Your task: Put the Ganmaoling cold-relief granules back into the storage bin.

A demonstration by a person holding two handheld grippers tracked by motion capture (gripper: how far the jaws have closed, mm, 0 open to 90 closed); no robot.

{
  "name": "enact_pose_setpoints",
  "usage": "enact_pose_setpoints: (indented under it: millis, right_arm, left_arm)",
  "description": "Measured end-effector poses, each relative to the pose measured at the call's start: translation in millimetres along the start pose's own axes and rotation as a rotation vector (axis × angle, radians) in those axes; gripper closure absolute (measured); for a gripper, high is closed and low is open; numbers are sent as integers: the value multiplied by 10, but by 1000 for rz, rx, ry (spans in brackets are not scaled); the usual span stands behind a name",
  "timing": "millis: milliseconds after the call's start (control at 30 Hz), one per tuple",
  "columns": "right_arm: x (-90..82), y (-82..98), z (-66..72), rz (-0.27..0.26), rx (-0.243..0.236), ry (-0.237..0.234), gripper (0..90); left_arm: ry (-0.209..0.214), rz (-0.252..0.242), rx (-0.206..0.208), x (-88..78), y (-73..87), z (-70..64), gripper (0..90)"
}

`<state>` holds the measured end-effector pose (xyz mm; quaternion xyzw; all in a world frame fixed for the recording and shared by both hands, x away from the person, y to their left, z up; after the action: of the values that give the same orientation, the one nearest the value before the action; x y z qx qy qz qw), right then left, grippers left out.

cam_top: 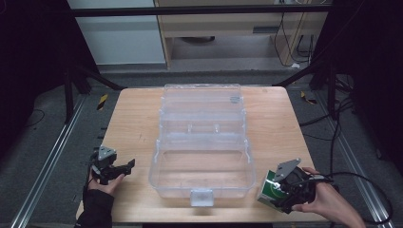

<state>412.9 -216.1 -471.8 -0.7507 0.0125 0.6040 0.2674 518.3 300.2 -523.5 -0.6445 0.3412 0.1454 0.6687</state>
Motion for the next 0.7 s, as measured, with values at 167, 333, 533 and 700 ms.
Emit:
enact_pose_setpoints:
  millis: [167, 333, 533, 700]
  right_arm:
    - [-198, -66, -69, -36, 2, 32, 160]
    - [-392, -181, -130, -74, -4, 68, 161]
    - [-627, -396, -161, -115, -43, 98, 161]
    - [-735, -598, -165, -136, -78, 110, 161]
  left_arm:
    - [0, 0, -1, -1, 0, 3, 198]
    - [-1, 1, -1, 0, 2, 4, 198]
    - [-1, 2, 0, -2, 3, 7, 198]
    - [-2, 3, -1, -1, 5, 14, 198]
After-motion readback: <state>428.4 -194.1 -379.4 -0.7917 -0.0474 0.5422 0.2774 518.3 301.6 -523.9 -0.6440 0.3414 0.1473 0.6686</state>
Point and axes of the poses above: each handheld gripper's, and its own axes: x roughly forward along the jaws, y roughly out of its underside, z roughly to its left, the point moved 8 cm from there along x, roughly forward along the jaws, and after that the axes turned 5 degrees about -x, right-handed, at the moved point
